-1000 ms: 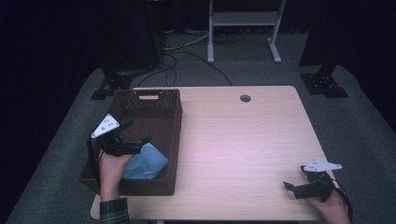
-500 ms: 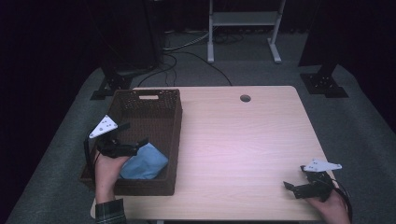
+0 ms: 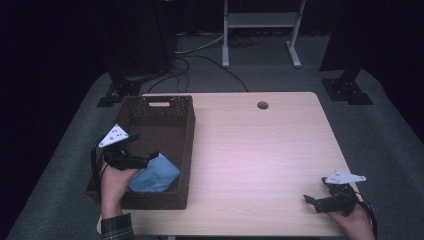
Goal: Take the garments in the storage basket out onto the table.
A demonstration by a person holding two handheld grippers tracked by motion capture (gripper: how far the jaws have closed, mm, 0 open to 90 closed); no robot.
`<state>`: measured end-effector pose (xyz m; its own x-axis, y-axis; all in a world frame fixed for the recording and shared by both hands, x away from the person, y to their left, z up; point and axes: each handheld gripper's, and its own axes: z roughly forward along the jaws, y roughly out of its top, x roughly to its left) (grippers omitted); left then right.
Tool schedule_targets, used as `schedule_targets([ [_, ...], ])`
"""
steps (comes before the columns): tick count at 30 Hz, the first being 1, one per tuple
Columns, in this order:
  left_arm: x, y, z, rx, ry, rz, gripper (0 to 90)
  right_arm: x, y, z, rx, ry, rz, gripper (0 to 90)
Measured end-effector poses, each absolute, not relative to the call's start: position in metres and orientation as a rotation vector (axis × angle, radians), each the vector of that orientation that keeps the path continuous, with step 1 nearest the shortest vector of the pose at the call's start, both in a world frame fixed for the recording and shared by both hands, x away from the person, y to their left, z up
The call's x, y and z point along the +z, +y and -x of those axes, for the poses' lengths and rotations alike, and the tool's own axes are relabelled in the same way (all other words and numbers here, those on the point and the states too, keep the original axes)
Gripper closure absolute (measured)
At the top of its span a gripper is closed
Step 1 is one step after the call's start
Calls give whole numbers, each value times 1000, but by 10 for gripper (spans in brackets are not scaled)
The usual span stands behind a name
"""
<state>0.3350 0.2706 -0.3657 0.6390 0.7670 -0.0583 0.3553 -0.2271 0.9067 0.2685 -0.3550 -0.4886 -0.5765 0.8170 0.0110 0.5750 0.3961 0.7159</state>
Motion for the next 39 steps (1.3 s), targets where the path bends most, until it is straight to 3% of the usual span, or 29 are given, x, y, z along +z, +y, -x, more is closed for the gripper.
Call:
schedule_targets([
  [39,-381,269,-340,461,983,-1977,0,-489,-355,-268,984,2316,-1209,16],
])
